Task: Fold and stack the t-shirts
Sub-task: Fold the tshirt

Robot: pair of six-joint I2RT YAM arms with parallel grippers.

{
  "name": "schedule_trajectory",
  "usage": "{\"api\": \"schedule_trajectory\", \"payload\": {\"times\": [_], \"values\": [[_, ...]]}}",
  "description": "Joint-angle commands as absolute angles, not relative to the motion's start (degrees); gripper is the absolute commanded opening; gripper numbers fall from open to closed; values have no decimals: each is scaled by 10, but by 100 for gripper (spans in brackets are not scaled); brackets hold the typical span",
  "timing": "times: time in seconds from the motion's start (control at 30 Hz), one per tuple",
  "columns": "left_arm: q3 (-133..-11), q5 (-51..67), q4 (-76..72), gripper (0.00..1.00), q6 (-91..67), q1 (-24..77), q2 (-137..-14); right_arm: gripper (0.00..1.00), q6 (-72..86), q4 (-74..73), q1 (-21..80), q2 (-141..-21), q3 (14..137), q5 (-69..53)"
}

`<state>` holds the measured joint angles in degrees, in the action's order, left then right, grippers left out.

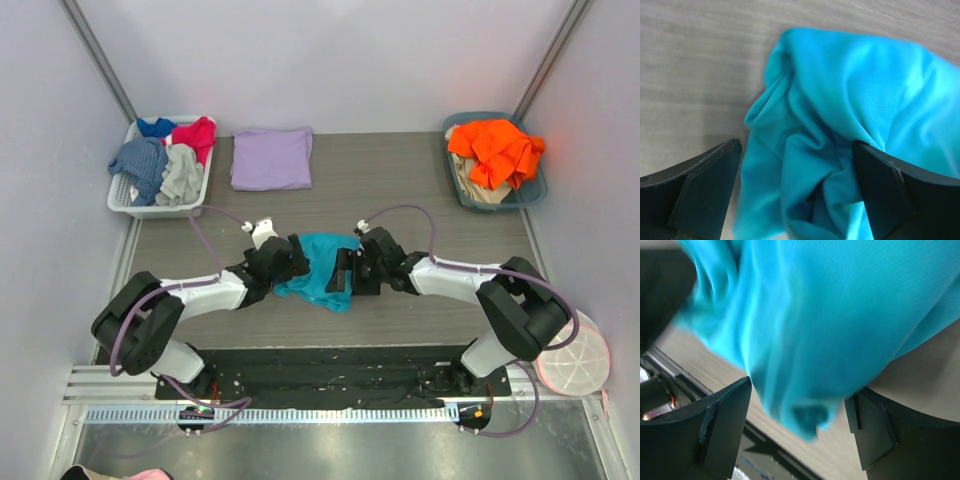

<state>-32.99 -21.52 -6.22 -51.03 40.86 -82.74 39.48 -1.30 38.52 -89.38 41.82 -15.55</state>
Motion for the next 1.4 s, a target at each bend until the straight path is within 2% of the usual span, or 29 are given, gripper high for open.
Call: {"api": "schedule_trajectory", "payload": {"times": [0.0,0.13,0.23,0.4,0.6,0.73,0.97,1.07,1.37], "values": [[-366,-169,-74,98,-469,382,-877,83,441,-82,417,-854,380,-102],[-404,-156,-45,97,-451,378,-893,83,442,-132,419,-793,384,-47],[-409,-165,-10,97,-446,377,-855,84,422,-171,418,-752,403,-3],[-396,-197,89,97,-439,377,-746,85,400,-221,418,-741,436,52],[-375,-265,212,96,-443,375,-591,84,389,-229,417,-724,453,63],[-395,-279,239,95,-441,373,-538,84,360,-242,417,-725,495,59],[-468,-220,196,96,-409,372,-604,84,301,-244,417,-779,605,33],[-481,-214,180,97,-408,371,-617,84,293,-208,417,-820,629,-29],[-452,-207,178,97,-406,357,-592,83,307,-85,417,-880,542,-89]]}}
